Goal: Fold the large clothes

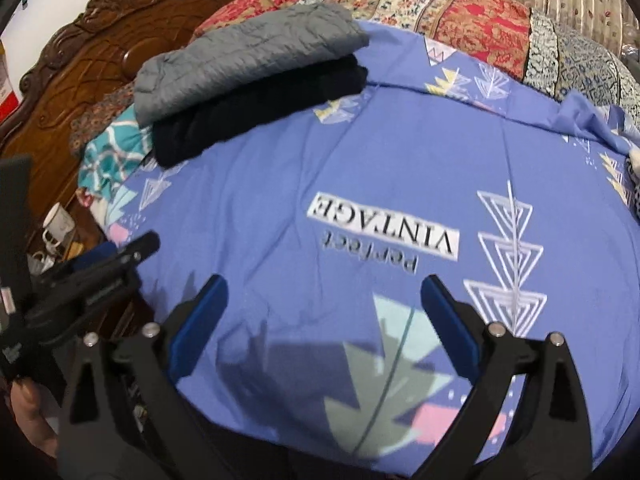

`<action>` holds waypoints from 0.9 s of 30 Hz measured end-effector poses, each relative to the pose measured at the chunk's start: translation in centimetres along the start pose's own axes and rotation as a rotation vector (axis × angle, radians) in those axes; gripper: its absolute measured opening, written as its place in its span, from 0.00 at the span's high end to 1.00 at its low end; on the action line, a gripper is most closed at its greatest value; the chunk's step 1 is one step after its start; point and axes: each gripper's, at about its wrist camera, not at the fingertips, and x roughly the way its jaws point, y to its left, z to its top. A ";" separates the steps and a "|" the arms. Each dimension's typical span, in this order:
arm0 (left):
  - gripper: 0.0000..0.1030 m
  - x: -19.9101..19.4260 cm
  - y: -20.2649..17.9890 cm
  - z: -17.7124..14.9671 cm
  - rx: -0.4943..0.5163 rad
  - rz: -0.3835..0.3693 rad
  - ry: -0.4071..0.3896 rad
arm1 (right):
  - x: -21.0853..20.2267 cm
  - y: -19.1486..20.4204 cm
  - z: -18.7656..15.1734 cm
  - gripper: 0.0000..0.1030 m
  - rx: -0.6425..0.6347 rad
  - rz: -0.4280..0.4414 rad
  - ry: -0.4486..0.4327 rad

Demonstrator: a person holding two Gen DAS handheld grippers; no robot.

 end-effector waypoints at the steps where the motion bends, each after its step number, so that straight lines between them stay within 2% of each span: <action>1: 0.11 -0.2 0.0 -0.1 -0.006 0.005 0.001 | -0.2 -0.1 -0.2 0.10 0.000 0.005 -0.002; 5: 0.11 -0.4 -0.3 -0.5 -0.019 0.028 0.024 | -1.0 -0.6 -0.7 0.09 0.007 0.025 -0.018; 9: 0.11 -0.3 -1.0 -1.0 0.014 0.046 0.037 | -1.2 -0.8 -1.0 0.09 0.004 0.049 -0.009; 18: 0.10 -0.1 -2.5 -1.7 0.055 0.048 0.075 | -1.4 -1.9 -1.4 0.09 0.033 0.061 -0.002; 27: 0.10 -0.2 -3.6 -1.8 0.087 0.034 0.079 | -1.2 -2.5 -1.8 0.09 0.064 0.065 0.019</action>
